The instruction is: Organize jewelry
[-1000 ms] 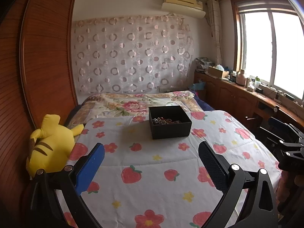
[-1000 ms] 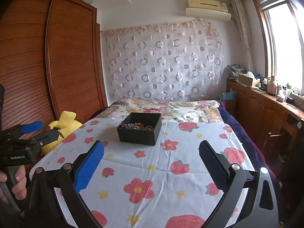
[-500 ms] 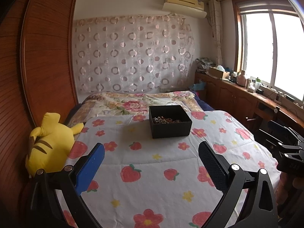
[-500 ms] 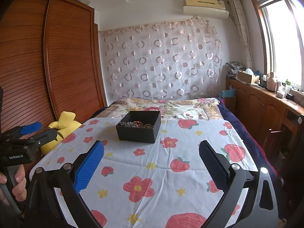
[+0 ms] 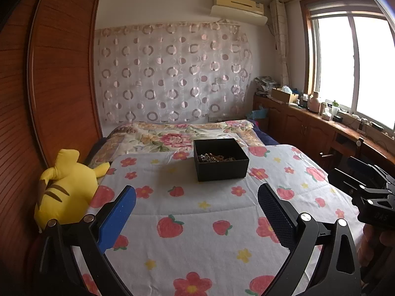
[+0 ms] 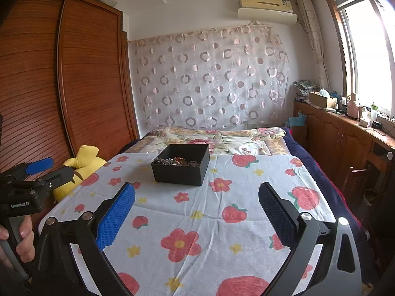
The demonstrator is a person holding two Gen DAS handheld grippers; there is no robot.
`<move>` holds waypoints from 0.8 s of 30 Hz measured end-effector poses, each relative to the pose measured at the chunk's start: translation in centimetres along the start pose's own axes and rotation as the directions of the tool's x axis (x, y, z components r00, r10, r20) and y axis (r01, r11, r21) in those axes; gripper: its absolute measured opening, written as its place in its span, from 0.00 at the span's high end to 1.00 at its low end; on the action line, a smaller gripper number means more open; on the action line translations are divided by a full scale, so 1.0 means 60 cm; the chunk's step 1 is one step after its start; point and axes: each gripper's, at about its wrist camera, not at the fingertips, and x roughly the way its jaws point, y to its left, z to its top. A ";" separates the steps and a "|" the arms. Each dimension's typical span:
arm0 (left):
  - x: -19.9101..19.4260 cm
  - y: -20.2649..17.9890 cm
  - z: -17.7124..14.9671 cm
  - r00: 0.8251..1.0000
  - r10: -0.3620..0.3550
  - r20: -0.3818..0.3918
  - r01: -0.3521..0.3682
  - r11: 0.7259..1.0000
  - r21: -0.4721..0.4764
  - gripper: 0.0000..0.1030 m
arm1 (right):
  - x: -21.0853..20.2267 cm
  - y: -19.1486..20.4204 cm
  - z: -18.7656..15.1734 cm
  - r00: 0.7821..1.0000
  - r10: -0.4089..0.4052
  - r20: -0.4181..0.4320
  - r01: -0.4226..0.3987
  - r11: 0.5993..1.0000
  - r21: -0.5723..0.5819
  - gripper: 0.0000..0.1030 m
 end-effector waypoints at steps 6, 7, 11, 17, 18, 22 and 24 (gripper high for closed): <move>0.000 -0.001 -0.002 1.000 0.003 0.000 -0.003 1.000 -0.001 0.07 | 0.001 0.000 -0.001 1.000 0.000 -0.001 0.000 1.000 0.001 0.02; 0.000 -0.001 -0.001 1.000 0.001 0.001 -0.001 1.000 -0.001 0.07 | 0.001 0.000 -0.001 1.000 0.000 -0.001 0.000 1.000 0.001 0.02; 0.000 0.000 -0.001 1.000 0.002 0.001 -0.002 1.000 0.000 0.07 | 0.001 -0.001 -0.002 1.000 0.000 0.000 0.000 1.000 0.002 0.02; -0.004 -0.006 0.003 1.000 0.001 0.012 -0.001 1.000 -0.001 0.07 | 0.000 -0.002 -0.002 1.000 -0.001 -0.001 0.001 1.000 0.001 0.02; -0.005 -0.006 0.004 1.000 0.001 0.012 -0.001 1.000 0.000 0.07 | 0.000 -0.003 -0.001 1.000 0.000 0.000 0.000 1.000 0.001 0.02; -0.009 -0.011 0.009 1.000 0.001 0.020 -0.001 1.000 -0.003 0.07 | 0.000 -0.003 -0.001 1.000 0.001 0.000 -0.001 1.000 0.001 0.02; -0.009 -0.010 0.009 1.000 0.003 0.020 -0.003 1.000 -0.002 0.07 | 0.000 -0.003 0.000 1.000 0.001 0.000 -0.001 1.000 0.002 0.02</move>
